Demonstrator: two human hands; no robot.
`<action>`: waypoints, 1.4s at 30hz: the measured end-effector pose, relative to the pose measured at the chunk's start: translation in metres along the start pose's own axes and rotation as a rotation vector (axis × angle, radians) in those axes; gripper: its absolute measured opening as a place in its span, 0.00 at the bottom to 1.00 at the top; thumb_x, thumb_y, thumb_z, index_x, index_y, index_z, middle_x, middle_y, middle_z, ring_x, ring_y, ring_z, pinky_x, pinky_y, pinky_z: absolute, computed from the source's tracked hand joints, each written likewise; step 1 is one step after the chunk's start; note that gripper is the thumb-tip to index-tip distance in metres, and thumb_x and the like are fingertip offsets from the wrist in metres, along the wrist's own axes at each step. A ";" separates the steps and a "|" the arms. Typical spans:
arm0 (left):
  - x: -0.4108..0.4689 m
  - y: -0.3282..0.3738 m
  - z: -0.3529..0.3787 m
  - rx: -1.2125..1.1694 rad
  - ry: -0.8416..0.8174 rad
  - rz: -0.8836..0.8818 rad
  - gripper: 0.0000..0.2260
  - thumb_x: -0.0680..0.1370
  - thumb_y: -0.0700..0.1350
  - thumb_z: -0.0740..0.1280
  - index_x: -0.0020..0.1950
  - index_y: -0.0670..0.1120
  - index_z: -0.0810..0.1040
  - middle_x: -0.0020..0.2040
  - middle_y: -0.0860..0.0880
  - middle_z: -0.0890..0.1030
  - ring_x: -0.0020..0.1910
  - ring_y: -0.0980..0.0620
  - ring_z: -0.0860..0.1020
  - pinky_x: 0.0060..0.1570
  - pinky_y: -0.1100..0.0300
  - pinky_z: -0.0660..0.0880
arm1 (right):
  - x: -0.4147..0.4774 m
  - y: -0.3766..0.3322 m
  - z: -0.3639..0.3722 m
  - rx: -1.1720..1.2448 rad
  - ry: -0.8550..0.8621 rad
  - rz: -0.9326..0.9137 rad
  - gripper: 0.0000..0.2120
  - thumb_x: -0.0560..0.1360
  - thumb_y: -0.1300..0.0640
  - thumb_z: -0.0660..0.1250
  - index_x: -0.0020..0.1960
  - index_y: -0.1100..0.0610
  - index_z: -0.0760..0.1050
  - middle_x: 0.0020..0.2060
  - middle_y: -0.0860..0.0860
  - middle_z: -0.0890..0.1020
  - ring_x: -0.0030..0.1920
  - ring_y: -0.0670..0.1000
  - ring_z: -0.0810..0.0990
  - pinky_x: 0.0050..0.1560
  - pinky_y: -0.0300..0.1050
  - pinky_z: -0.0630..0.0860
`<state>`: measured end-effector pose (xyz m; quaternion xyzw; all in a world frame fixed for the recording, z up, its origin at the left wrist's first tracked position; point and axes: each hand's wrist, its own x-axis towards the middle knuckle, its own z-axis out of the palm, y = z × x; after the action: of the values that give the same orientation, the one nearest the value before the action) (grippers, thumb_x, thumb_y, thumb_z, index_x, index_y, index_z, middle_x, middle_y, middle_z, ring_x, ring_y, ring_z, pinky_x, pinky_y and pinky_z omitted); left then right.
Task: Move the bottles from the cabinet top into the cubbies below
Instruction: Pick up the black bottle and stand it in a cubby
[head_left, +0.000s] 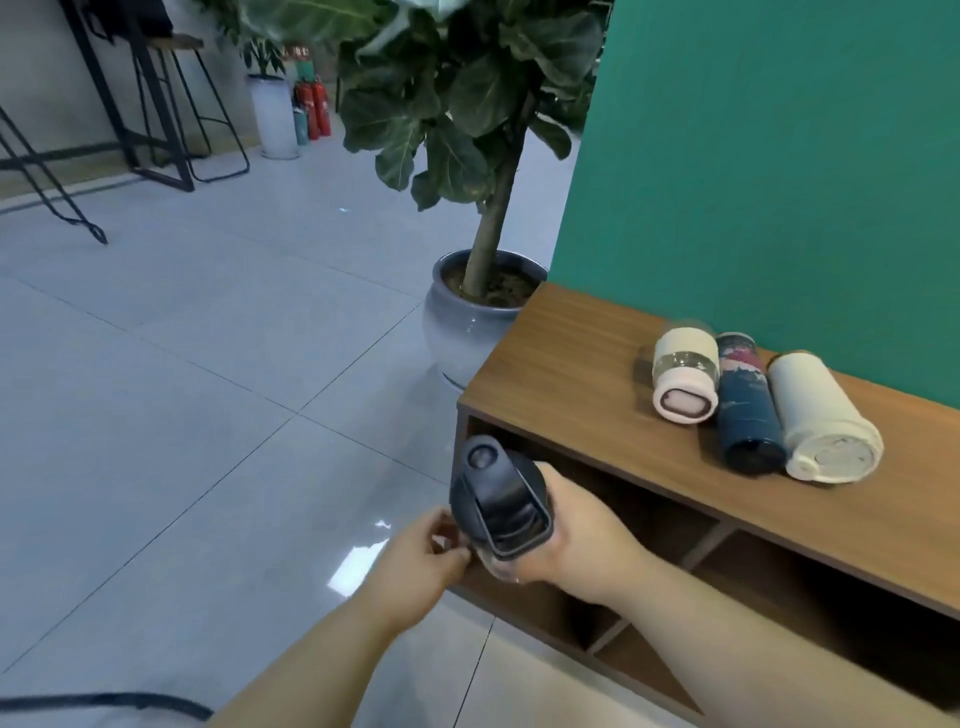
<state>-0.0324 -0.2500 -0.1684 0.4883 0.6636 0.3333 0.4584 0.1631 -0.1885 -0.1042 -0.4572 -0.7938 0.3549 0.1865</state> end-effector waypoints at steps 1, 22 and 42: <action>0.006 -0.010 0.009 0.005 -0.036 -0.008 0.13 0.78 0.39 0.71 0.51 0.58 0.79 0.49 0.50 0.84 0.37 0.62 0.79 0.42 0.65 0.76 | -0.001 0.014 0.009 0.021 0.012 0.052 0.30 0.60 0.46 0.83 0.58 0.38 0.75 0.53 0.39 0.85 0.54 0.38 0.83 0.57 0.44 0.80; 0.176 -0.114 0.108 0.265 0.105 0.048 0.25 0.72 0.52 0.75 0.68 0.63 0.73 0.60 0.59 0.80 0.55 0.56 0.82 0.55 0.52 0.83 | 0.087 0.165 0.108 0.171 0.284 0.361 0.25 0.69 0.57 0.81 0.51 0.38 0.68 0.47 0.35 0.78 0.53 0.27 0.77 0.60 0.30 0.72; 0.197 -0.131 0.116 0.382 0.159 0.061 0.26 0.76 0.47 0.72 0.73 0.56 0.70 0.64 0.53 0.81 0.58 0.49 0.82 0.56 0.48 0.82 | 0.100 0.180 0.128 0.355 0.448 0.443 0.36 0.61 0.47 0.85 0.64 0.43 0.72 0.56 0.41 0.82 0.60 0.43 0.81 0.60 0.43 0.80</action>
<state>0.0103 -0.1019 -0.3821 0.5581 0.7339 0.2529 0.2934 0.1391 -0.0934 -0.3265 -0.6451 -0.5409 0.4099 0.3510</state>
